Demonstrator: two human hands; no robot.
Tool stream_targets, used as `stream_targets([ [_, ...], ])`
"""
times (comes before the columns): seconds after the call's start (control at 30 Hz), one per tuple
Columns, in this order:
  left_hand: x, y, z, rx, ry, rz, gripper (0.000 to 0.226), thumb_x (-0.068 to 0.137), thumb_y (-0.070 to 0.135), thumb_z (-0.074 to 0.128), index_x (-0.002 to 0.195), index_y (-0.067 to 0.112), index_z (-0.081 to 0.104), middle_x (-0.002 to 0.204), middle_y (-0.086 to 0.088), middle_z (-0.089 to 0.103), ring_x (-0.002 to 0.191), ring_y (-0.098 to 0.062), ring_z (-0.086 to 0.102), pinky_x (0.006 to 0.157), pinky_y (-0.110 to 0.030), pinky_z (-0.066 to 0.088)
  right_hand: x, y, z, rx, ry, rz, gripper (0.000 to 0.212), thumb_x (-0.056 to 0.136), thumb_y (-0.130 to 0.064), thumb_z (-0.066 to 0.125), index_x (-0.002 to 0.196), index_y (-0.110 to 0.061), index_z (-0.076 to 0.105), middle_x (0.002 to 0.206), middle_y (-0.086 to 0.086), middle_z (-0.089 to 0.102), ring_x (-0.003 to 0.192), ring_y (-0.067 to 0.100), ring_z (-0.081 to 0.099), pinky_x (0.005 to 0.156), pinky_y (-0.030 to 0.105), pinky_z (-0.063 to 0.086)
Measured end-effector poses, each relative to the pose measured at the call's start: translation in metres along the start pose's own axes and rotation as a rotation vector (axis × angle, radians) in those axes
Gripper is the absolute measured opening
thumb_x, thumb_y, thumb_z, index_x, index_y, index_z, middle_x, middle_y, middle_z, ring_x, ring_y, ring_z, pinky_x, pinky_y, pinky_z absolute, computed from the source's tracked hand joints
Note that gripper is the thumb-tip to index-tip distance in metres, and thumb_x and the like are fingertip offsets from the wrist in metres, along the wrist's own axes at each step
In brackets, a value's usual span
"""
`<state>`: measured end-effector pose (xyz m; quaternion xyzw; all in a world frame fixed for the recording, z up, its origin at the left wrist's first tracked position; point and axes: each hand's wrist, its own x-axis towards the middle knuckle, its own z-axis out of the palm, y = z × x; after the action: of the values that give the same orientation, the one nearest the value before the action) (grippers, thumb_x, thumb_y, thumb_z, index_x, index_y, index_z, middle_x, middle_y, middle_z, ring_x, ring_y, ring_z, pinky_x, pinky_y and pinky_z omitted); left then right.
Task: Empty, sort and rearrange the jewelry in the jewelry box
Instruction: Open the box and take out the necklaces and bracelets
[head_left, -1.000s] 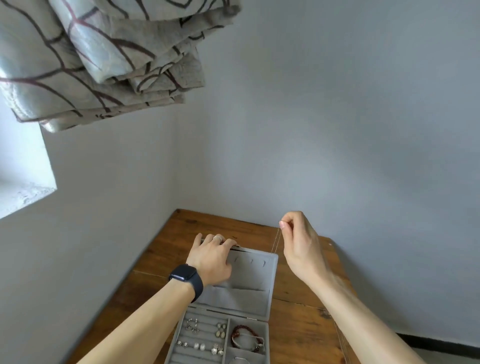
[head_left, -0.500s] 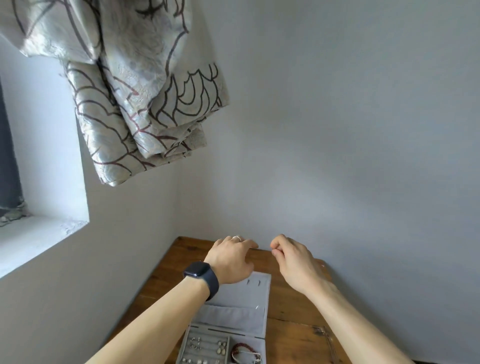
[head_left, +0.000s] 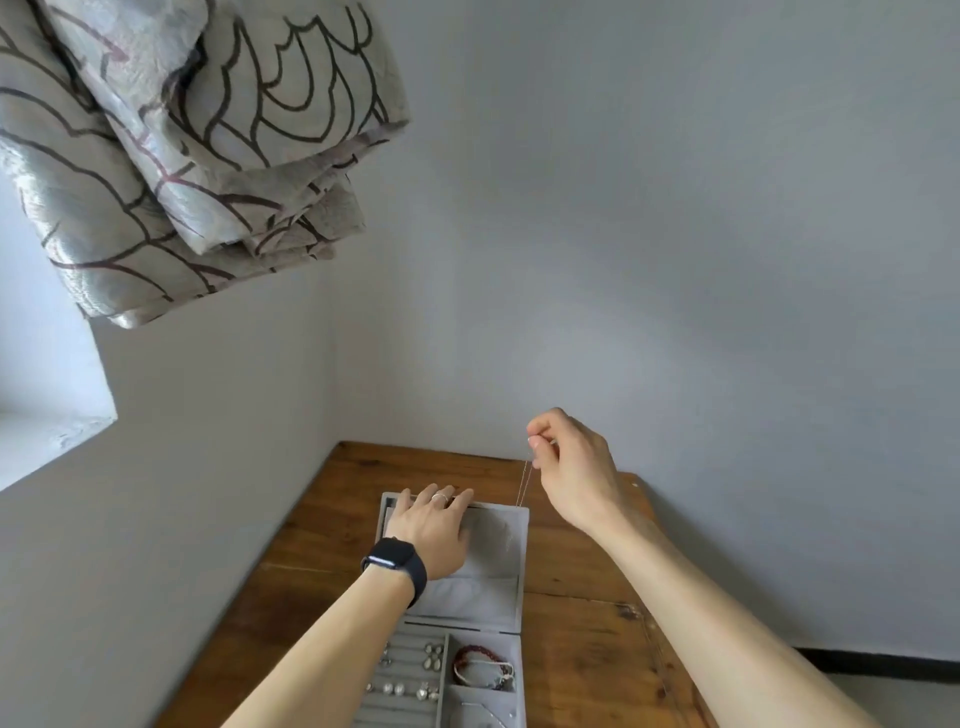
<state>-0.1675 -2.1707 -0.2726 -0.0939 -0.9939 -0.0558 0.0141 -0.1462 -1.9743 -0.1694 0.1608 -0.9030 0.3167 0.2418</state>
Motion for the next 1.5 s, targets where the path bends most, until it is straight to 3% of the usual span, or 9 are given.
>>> stream_targets([
  [0.13,-0.003,0.004,0.005,-0.017,0.099,-0.008,0.053,0.104,0.048,0.024,0.154,0.032,0.026,0.161,0.0,0.032,0.15,-0.026,0.021,0.121,-0.05,0.012,0.014,-0.008,0.0,0.067,0.141,0.06,0.011,0.101,-0.012,0.049,0.103,-0.017,0.058,0.095,0.0,0.063,0.077,0.018,0.068,0.072,0.03,0.051],
  [0.3,-0.011,0.0,-0.001,-0.036,0.078,0.023,0.055,0.103,0.046,0.032,0.156,0.032,0.023,0.163,-0.002,0.027,0.152,-0.025,0.017,0.122,-0.048,0.012,0.016,-0.02,-0.005,0.195,0.273,0.052,0.008,0.098,-0.013,0.056,0.103,-0.017,0.062,0.092,-0.008,0.065,0.083,0.011,0.063,0.076,0.023,0.047],
  [0.43,-0.019,0.006,-0.039,-0.284,0.16,0.065,0.059,0.098,0.036,0.05,0.154,0.029,0.031,0.157,-0.003,0.038,0.145,-0.025,0.032,0.116,-0.039,0.03,0.007,-0.027,-0.021,0.25,0.185,0.063,0.005,0.096,-0.026,0.064,0.098,-0.029,0.062,0.086,-0.017,0.067,0.083,0.006,0.062,0.072,0.011,0.044],
  [0.57,-0.043,0.023,-0.095,-0.679,0.232,0.177,0.053,0.089,0.033,0.065,0.14,0.033,0.049,0.135,0.008,0.059,0.122,-0.014,0.056,0.092,-0.014,0.044,-0.01,-0.039,-0.049,0.359,0.102,0.096,0.01,0.089,-0.033,0.074,0.087,-0.037,0.064,0.083,-0.018,0.073,0.083,0.001,0.066,0.07,0.006,0.043],
  [0.67,-0.074,0.037,-0.126,-0.906,0.192,0.251,0.045,0.084,0.041,0.072,0.127,0.038,0.061,0.114,0.018,0.07,0.109,-0.001,0.064,0.095,-0.021,0.05,-0.034,-0.052,-0.065,0.398,0.047,0.098,0.016,0.085,-0.039,0.077,0.091,-0.042,0.062,0.082,-0.023,0.074,0.084,-0.005,0.066,0.07,0.004,0.042],
  [0.93,-0.154,0.058,-0.125,-0.9,0.242,0.387,0.011,0.082,0.048,0.076,0.09,0.041,0.076,0.078,0.016,0.075,0.08,0.001,0.069,0.074,-0.007,0.045,-0.109,-0.073,-0.087,0.508,-0.141,0.156,0.028,0.082,-0.038,0.081,0.099,-0.032,0.06,0.084,-0.013,0.077,0.084,0.0,0.071,0.078,0.022,0.045],
  [1.13,-0.202,0.058,-0.095,-0.974,0.163,0.383,0.014,0.084,0.048,0.075,0.088,0.036,0.079,0.08,0.008,0.076,0.077,-0.011,0.071,0.074,-0.023,0.055,-0.166,-0.074,-0.079,0.656,-0.266,0.182,0.029,0.083,-0.034,0.077,0.101,-0.015,0.065,0.086,0.003,0.077,0.074,0.014,0.069,0.076,0.026,0.056],
  [1.3,-0.238,0.059,-0.069,-1.216,0.146,0.313,0.012,0.089,0.029,0.075,0.09,0.018,0.079,0.085,-0.003,0.077,0.078,-0.022,0.073,0.074,-0.028,0.058,-0.224,-0.069,-0.056,0.767,-0.271,0.237,0.021,0.087,-0.027,0.076,0.102,-0.017,0.067,0.092,0.006,0.076,0.082,0.016,0.071,0.073,0.025,0.056],
  [1.5,-0.263,0.061,-0.042,-1.146,-0.133,0.231,0.022,0.089,0.035,0.074,0.103,0.018,0.072,0.079,-0.001,0.074,0.074,-0.019,0.072,0.075,-0.028,0.06,-0.275,-0.067,-0.037,0.752,-0.11,0.26,0.012,0.088,-0.024,0.076,0.094,-0.029,0.067,0.088,0.0,0.076,0.079,0.011,0.071,0.07,0.022,0.055],
])
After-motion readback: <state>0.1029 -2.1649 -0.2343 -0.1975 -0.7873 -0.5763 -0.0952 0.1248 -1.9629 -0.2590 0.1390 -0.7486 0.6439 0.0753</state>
